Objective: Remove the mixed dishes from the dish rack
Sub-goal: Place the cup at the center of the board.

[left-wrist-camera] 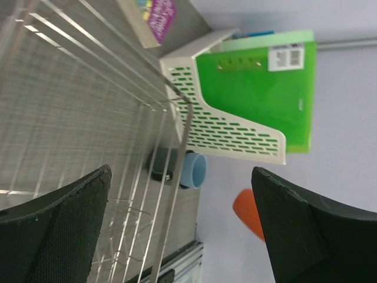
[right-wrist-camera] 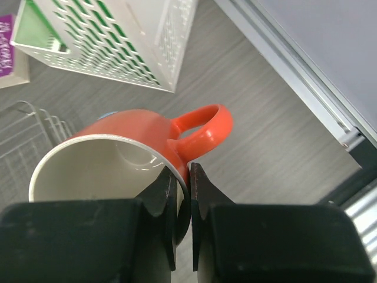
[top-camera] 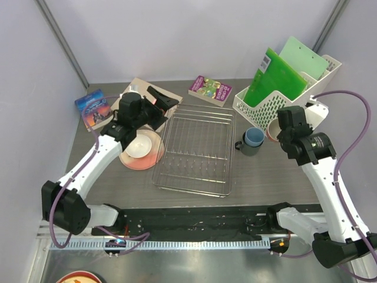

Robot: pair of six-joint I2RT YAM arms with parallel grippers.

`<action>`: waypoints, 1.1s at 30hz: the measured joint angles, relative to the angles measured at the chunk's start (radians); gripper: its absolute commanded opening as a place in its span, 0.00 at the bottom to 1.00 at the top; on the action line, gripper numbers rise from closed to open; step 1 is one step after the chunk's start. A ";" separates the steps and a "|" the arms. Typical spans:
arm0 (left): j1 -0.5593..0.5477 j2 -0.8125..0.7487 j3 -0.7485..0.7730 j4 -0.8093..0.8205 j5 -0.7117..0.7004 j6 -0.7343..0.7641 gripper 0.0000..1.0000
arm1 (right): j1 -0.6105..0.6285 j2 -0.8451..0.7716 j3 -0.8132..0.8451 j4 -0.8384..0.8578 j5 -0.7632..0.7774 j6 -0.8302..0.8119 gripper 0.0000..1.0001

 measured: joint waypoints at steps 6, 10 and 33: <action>0.000 -0.056 0.003 -0.229 -0.157 -0.003 1.00 | -0.008 -0.037 -0.020 -0.087 0.033 0.052 0.01; -0.001 -0.058 -0.008 -0.302 -0.182 -0.008 1.00 | -0.020 -0.036 -0.096 -0.084 0.027 0.089 0.01; -0.005 -0.226 -0.123 -0.442 -0.291 0.019 1.00 | -0.362 0.257 -0.394 0.257 -0.280 0.086 0.01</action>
